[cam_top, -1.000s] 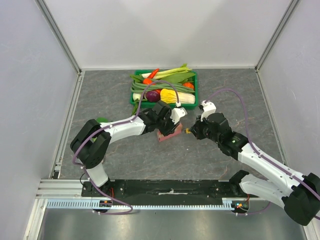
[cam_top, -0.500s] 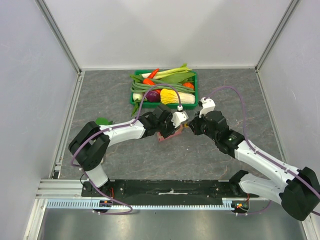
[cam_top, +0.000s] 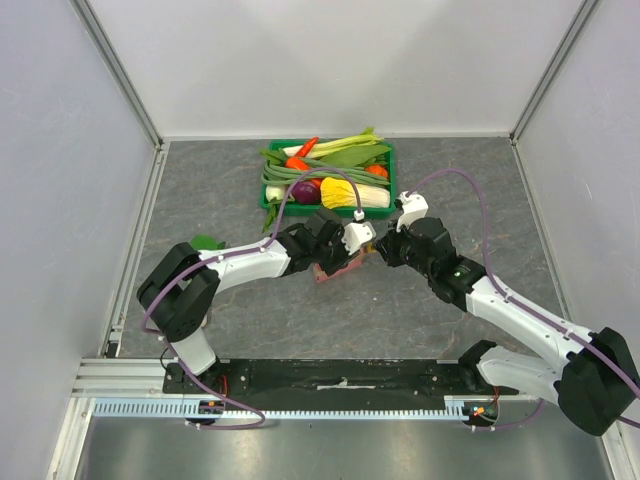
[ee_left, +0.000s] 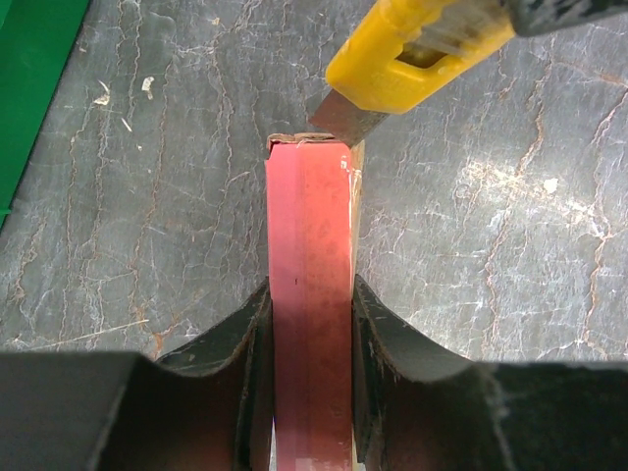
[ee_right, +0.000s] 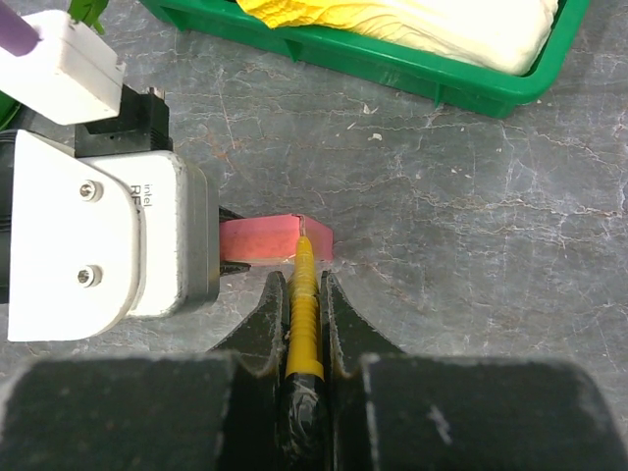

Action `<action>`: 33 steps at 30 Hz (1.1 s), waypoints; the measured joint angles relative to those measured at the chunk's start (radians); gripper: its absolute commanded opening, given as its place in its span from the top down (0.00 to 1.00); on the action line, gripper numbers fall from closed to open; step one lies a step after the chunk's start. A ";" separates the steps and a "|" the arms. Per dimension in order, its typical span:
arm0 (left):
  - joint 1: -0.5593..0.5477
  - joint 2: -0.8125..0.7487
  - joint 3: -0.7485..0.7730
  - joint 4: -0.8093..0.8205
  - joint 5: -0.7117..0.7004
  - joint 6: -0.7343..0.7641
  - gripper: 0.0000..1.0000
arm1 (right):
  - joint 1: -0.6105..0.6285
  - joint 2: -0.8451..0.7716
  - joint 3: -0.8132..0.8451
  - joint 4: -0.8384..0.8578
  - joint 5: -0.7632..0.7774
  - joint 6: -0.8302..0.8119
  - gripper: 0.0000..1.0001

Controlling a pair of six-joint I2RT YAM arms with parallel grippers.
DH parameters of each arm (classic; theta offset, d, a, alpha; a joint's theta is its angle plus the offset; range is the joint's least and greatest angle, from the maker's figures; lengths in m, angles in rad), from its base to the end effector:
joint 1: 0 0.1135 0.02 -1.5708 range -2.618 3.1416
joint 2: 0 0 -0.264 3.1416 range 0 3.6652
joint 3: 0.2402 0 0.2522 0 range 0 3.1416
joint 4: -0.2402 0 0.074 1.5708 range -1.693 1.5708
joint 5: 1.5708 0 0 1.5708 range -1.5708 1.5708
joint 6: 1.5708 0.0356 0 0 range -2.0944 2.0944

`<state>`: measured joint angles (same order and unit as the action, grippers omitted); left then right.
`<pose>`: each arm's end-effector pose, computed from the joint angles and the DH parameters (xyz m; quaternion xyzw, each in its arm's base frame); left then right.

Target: Unpack the express box

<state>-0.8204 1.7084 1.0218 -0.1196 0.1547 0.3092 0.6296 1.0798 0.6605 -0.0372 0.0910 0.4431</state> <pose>0.2410 -0.2665 0.1873 0.5195 0.7659 -0.1634 0.3417 0.1975 0.1398 0.2531 -0.0550 0.8464 0.2367 0.4738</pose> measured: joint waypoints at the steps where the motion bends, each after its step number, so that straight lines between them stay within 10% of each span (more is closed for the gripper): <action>1: 0.000 0.000 0.000 0.000 0.000 0.000 0.96 | -0.001 0.000 0.000 0.000 -0.001 0.000 1.00; 33: -0.007 0.000 0.000 -0.003 -0.007 0.011 0.96 | -0.026 0.045 0.000 0.086 -0.043 -0.014 1.00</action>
<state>-0.8272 1.7084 1.0218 -0.1226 0.1478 0.3202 0.6037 1.1252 0.6609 0.0490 0.0479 0.4294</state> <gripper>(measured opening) 0.364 0.129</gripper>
